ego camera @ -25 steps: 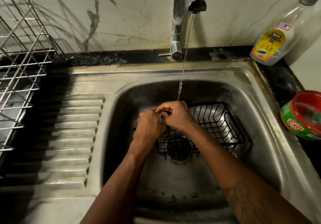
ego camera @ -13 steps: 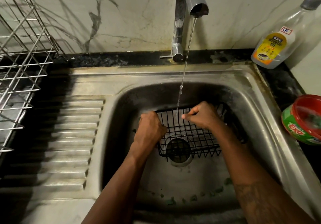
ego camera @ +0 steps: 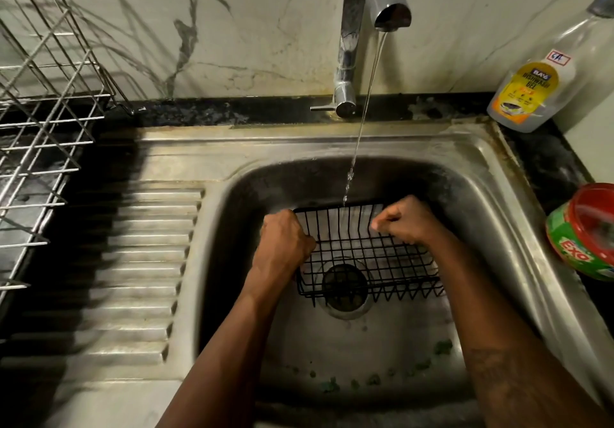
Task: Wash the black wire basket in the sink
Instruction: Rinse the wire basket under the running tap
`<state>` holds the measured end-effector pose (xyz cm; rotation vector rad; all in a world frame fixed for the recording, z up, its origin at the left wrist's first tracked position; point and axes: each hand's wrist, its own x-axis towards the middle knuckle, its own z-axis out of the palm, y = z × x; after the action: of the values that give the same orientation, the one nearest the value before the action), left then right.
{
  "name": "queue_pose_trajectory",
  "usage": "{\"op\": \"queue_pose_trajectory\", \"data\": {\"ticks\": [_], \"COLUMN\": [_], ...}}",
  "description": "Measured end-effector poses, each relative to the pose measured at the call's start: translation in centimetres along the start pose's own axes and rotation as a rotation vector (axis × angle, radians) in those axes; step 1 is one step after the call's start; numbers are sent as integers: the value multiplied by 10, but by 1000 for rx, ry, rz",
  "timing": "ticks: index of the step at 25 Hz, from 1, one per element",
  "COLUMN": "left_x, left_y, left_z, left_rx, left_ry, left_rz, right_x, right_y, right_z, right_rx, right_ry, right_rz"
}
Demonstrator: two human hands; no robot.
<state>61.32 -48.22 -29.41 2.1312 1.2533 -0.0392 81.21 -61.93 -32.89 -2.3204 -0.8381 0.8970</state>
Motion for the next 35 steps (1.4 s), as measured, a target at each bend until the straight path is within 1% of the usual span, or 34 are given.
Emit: {"op": "queue_pose_trajectory", "data": {"ticks": [2,3,4,6,7,9,10,11,12,14,15,16,18,19,21,24,26,28,30,31,33,35], "left_x": [0,-1,-2,-5,-7,-9,-10,-10,-10,-10,-11,-12,-10,-8,-1,3,4,3,2,1,-3,-5], "left_y": [0,1,2,2,0,-6,-11,-15,-20,-21,-20,-18,-18,-20,-19,-10,-5,-5,-9,-10,-9,-7], "left_z": [1,1,1,-2,-5,-14,-18,-22,-25,-26,-24,-23,-20,-18,-11,5,9,5,0,-2,-5,-4], "left_rx": [22,31,38,47,52,65,80,86,75,49,46,44,46,38,8,72,47,51,41,20,-25,13], "left_ry": [-11,-9,-8,0,14,78,111,130,139,133,124,115,100,89,78,11,-21,-11,24,35,41,25], "left_rz": [19,32,33,3,-20,-48,-52,-54,-53,-37,-26,-20,-17,-24,-22,65,130,109,38,4,-37,-27], "right_x": [3,6,8,11,11,14,16,18,20,21,20,19,19,18,14,7,6,9,12,12,8,8], "right_y": [4,-3,-14,-44,-58,-76,-77,-73,-65,-45,-39,-35,-36,-40,-53,-80,-92,-87,-64,-48,-21,-14], "right_z": [-3,2,12,41,56,71,69,61,51,30,25,24,27,28,33,59,76,75,60,47,24,20], "right_rx": [-92,-152,-209,-220,-185,-52,6,0,-70,-220,-242,-255,-295,-296,-299,-330,-274,-175,-125,-118,-109,-179], "right_ry": [105,103,46,-96,-126,-153,-169,-162,-115,34,79,104,115,87,-26,-157,-163,-210,-263,-235,-97,15], "right_rz": [38,35,-3,-137,-199,-237,-222,-187,-130,17,66,93,90,61,-60,-251,-308,-324,-274,-209,-76,-23]}}
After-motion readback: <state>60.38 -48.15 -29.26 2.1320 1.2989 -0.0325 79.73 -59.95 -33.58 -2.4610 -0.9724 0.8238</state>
